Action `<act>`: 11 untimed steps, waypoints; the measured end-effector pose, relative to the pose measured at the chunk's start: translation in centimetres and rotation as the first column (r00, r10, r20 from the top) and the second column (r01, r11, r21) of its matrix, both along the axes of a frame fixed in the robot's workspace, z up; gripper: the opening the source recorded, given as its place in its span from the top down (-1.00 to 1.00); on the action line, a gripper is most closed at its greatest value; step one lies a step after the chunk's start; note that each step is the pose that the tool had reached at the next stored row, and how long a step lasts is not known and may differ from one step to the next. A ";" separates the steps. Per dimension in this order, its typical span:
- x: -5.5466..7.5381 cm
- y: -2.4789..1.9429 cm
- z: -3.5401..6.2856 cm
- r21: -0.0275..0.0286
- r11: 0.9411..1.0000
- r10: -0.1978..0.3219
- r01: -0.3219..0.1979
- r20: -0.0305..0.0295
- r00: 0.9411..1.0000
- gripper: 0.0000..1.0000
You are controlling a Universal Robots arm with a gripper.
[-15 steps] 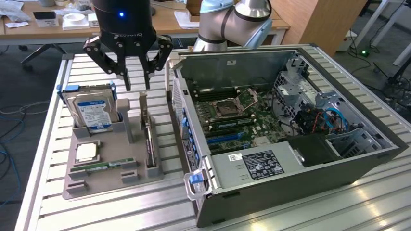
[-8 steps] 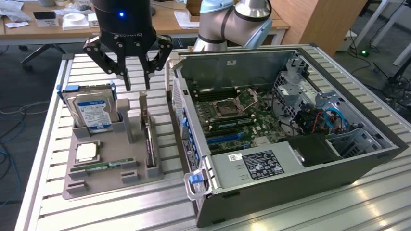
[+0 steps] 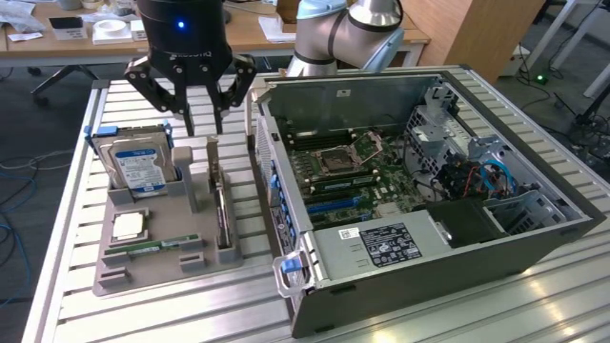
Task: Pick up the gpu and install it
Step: 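Pick up the gpu and move the gpu toward the slot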
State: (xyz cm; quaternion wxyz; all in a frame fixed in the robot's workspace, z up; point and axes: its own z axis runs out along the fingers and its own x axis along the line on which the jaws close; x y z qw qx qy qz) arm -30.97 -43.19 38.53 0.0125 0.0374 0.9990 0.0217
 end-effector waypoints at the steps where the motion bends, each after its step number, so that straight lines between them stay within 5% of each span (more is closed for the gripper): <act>1: 0.0 0.00 -0.06 0.000 1.000 0.000 0.000 0.000 1.000 0.17; 11: 0.0 0.00 -1.37 0.000 1.000 0.000 0.000 0.000 1.000 0.17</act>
